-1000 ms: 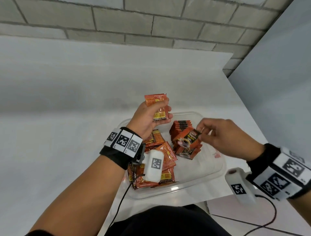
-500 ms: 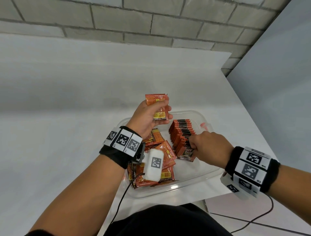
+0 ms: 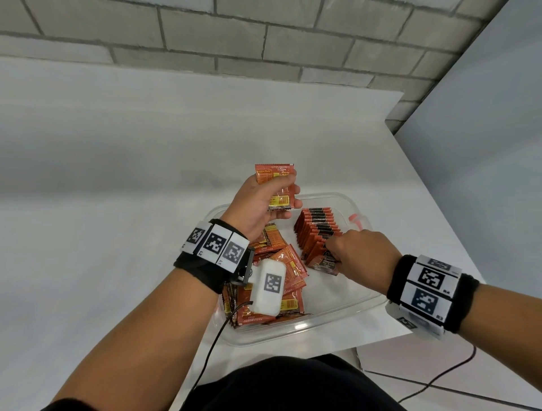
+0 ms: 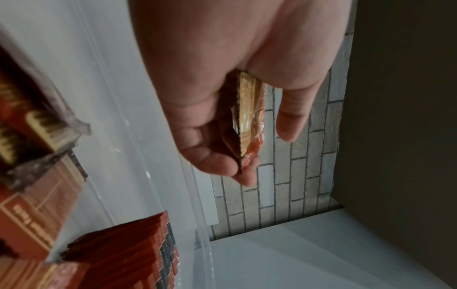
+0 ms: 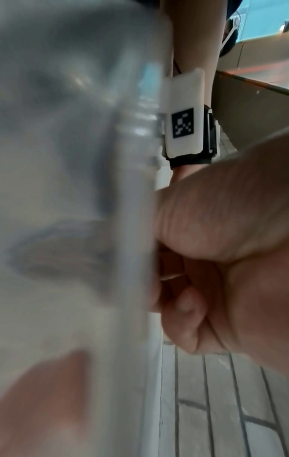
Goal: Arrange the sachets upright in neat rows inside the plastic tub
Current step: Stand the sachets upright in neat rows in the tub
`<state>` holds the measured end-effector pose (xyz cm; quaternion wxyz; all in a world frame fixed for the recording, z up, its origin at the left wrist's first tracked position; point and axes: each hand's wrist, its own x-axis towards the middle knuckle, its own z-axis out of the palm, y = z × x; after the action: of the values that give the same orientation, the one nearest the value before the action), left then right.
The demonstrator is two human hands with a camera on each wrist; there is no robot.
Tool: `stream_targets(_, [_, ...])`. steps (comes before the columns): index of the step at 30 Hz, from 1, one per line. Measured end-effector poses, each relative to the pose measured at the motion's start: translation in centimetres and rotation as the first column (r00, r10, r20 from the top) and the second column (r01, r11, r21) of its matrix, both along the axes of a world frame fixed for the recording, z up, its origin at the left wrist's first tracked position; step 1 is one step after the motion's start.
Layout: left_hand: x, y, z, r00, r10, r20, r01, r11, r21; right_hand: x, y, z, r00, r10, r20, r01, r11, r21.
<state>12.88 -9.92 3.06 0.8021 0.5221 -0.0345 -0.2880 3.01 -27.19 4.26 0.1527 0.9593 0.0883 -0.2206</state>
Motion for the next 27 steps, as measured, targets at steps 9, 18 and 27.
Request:
stream_targets(9, [-0.1, -0.1, 0.1, 1.0, 0.0, -0.005, 0.0, 1.0, 0.008, 0.0, -0.3, 0.0, 1.0, 0.0, -0.007, 0.0, 0.999, 0.032])
stream_targets(18, [-0.1, -0.2, 0.1, 1.0, 0.008, -0.011, -0.008, 1.0, 0.014, -0.3, -0.5, 0.8, 1.0, -0.012, 0.022, 0.01, 0.998, 0.062])
stream_targets(27, [0.1, -0.3, -0.4, 0.997, 0.033, -0.073, -0.035, 0.999, -0.025, -0.6, -1.9, 0.8, 0.988, -0.144, 0.05, 0.133, 0.973, 0.189])
